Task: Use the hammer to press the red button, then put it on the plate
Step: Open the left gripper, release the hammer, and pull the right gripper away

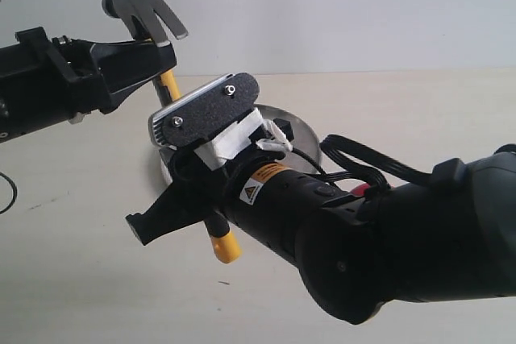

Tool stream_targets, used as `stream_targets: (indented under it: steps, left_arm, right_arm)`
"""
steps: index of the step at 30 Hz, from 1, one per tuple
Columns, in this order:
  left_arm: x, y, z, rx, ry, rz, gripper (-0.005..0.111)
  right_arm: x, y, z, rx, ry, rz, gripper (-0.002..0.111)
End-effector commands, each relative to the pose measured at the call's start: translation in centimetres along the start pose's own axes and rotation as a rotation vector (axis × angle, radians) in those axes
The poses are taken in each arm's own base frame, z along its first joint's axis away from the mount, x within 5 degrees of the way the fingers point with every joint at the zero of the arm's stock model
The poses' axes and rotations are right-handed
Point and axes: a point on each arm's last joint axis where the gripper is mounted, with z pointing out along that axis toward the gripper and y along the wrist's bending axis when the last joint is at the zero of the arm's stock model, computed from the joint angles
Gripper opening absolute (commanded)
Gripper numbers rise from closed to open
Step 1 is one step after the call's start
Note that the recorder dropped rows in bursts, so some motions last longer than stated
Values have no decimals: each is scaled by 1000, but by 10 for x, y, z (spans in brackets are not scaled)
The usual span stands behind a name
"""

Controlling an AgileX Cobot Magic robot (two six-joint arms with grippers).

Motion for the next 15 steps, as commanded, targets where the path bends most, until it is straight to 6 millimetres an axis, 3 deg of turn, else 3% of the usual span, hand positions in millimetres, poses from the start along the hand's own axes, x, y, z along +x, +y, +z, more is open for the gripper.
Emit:
stream_targets:
  steps: [1,15]
  left_arm:
    - [-12,-6,0,52,-78,-9,0]
    - [-12,-6,0,50,-78,78,1]
  right_arm:
    - [-2,1,1,-8,-9,-22,0]
    - [-2,-2,1,26,-11,23,0]
